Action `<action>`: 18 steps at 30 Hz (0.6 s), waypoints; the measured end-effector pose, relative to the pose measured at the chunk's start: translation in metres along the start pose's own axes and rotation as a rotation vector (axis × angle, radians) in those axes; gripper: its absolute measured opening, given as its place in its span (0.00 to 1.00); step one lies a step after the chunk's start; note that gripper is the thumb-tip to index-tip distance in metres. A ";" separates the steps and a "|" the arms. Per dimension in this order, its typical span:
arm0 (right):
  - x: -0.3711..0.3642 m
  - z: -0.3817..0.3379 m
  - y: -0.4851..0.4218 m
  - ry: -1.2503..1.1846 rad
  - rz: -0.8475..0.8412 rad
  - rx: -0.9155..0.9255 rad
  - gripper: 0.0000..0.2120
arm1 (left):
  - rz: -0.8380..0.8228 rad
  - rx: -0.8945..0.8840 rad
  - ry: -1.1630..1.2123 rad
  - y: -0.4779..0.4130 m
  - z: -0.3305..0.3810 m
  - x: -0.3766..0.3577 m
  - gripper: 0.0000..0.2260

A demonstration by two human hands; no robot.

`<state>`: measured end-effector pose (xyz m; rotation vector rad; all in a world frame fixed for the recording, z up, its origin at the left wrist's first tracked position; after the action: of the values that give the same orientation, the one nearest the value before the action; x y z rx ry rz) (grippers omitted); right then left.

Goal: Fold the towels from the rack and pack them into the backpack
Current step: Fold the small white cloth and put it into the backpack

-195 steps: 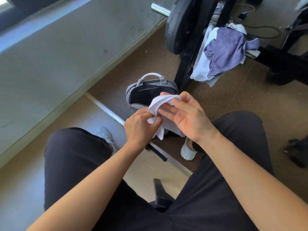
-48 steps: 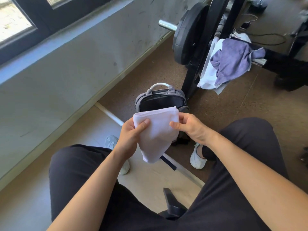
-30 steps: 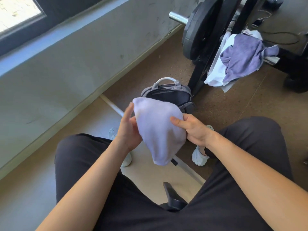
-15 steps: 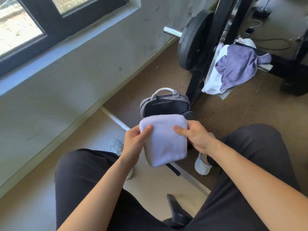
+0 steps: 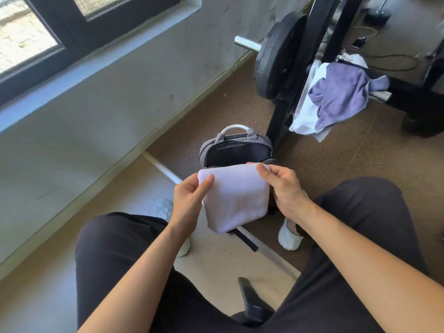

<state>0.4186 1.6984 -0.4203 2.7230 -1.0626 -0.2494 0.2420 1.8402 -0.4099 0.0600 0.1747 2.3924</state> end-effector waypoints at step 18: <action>-0.019 0.010 0.005 -0.035 -0.259 -0.239 0.25 | -0.213 0.269 0.026 -0.008 -0.026 -0.006 0.25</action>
<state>0.3988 1.7065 -0.4266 2.6392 -0.6371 -0.4357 0.2491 1.8391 -0.4364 0.1293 0.4906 2.1451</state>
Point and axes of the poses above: each hand's wrist, its own y-axis away from the middle knuckle, its own x-axis out of the back of the hand, z = x × y, the point moved 7 cm from there along -y, towards the middle knuckle, and after that the axes turned 1 degree about -z, right-handed, at the moved point
